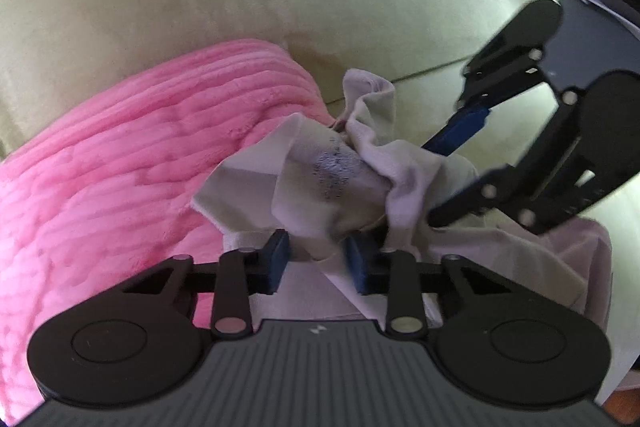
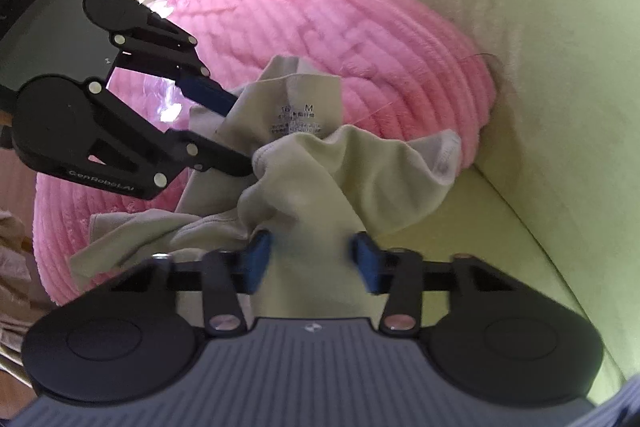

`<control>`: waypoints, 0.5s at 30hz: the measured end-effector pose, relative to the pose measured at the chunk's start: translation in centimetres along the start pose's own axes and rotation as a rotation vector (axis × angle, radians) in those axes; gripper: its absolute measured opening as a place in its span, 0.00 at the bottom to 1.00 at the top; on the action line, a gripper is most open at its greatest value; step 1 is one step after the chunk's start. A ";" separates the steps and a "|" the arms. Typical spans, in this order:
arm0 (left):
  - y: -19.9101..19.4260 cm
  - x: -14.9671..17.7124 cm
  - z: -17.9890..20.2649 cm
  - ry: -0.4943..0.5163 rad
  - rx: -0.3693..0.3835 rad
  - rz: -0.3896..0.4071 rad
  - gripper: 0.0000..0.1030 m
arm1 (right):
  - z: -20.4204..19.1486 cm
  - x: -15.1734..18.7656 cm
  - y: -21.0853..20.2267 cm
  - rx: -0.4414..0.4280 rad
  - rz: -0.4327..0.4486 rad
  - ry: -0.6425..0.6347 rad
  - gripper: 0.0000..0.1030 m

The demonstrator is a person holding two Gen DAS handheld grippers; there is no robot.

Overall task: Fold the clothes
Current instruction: 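Grasp the shirt with the left gripper while the right gripper grasps it too, then lift the shirt with both grippers and carry it onto the sofa seat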

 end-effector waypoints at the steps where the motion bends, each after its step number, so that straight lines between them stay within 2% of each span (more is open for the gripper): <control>1: 0.0 -0.1 0.0 0.002 0.000 -0.001 0.10 | -0.1 0.0 0.1 0.004 -0.001 -0.006 0.05; 2: -0.1 -0.2 0.1 0.003 -0.001 -0.002 0.06 | -0.2 0.0 0.2 0.009 -0.003 -0.013 0.03; 4: -0.6 -0.5 0.4 -0.001 -0.002 0.001 0.04 | -0.3 0.0 0.1 0.016 -0.001 -0.021 0.03; 7: -1.9 -1.4 1.0 -0.006 0.013 0.025 0.04 | -0.2 0.4 -3.2 0.039 0.023 -0.014 0.02; 11: -4.0 -3.5 2.6 0.024 0.032 0.060 0.04 | 1.0 1.1 -7.6 0.075 0.065 0.066 0.02; 15: -6.5 -7.6 6.4 0.090 0.076 0.113 0.04 | 2.2 3.4 -13.3 0.134 0.104 0.170 0.02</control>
Point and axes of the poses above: each gripper's, at about its wrist camera, not at the fingertips, and y roughly the way its jaws point, z to its right, x to its underside, the point moved 6 cm from there along y, roughly the way its jaws point, and after that the axes turned 5 degrees about y, right-handed, at the moved point
